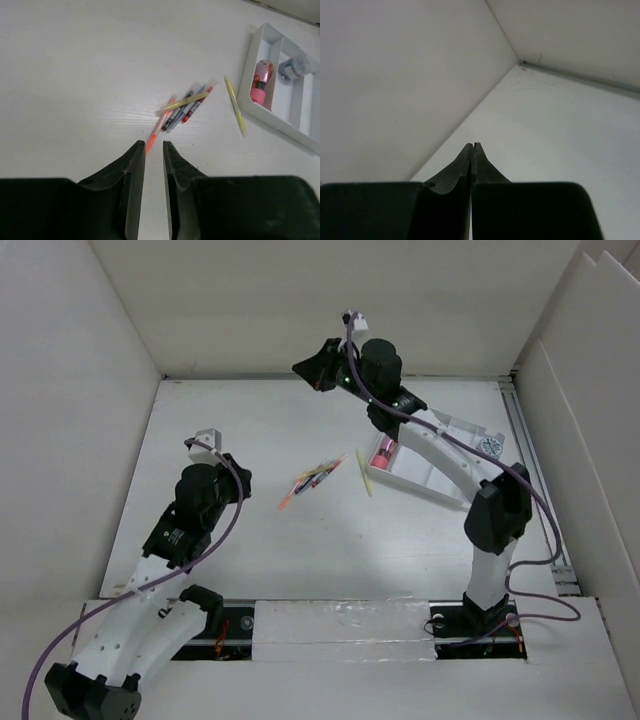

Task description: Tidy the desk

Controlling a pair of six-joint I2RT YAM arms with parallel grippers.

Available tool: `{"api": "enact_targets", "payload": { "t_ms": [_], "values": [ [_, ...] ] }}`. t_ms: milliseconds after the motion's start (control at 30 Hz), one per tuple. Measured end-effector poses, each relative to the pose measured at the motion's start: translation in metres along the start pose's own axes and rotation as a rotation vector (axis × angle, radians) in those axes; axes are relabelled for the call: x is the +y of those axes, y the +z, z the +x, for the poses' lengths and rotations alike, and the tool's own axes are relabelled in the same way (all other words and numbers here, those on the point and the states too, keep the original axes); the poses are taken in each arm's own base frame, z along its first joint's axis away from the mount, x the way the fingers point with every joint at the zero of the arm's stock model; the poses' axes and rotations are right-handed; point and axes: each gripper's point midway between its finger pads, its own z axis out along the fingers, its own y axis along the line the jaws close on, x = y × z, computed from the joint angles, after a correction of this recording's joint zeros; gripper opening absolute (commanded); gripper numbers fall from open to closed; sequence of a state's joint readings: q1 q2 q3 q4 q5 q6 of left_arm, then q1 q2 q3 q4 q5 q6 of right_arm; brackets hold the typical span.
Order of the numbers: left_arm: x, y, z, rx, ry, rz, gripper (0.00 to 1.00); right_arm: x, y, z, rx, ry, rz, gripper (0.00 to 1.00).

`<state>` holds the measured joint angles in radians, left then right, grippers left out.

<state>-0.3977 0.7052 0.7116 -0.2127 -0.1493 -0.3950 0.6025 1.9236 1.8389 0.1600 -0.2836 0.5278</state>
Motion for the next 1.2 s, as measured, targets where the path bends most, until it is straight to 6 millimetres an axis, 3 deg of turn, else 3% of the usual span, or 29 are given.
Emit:
{"api": "enact_targets", "payload": {
  "t_ms": [67, 167, 233, 300, 433, 700, 867, 1200],
  "values": [
    [-0.002, -0.005, 0.004, 0.018, -0.004, 0.016, 0.26, 0.019, -0.022, 0.017, 0.043, -0.02, 0.011, 0.05],
    [-0.012, -0.025, -0.007, -0.014, -0.012, 0.084, 0.28, 0.051, -0.052, 0.034, 0.1, -0.049, 0.016, 0.08],
    [-0.02, -0.038, -0.021, -0.049, -0.014, 0.126, 0.3, 0.061, -0.067, 0.037, 0.122, -0.082, 0.061, 0.09],
    [-0.028, -0.049, -0.035, -0.094, -0.017, 0.164, 0.3, 0.084, -0.078, 0.025, 0.101, -0.092, 0.034, 0.1],
    [-0.034, -0.052, -0.033, -0.089, -0.015, 0.207, 0.33, 0.083, -0.092, 0.01, 0.072, -0.099, 0.082, 0.14],
    [-0.044, -0.037, 0.003, 0.056, 0.013, 0.241, 0.33, 0.065, -0.095, 0.009, 0.056, -0.087, 0.197, 0.24],
    [-0.051, -0.028, 0.022, 0.136, 0.039, 0.25, 0.34, 0.073, -0.108, 0.004, 0.045, -0.088, 0.225, 0.28],
    [-0.055, -0.053, -0.001, 0.025, 0.025, 0.306, 0.49, 0.101, -0.127, -0.014, -0.022, -0.078, 0.227, 0.27]
  ]
}}
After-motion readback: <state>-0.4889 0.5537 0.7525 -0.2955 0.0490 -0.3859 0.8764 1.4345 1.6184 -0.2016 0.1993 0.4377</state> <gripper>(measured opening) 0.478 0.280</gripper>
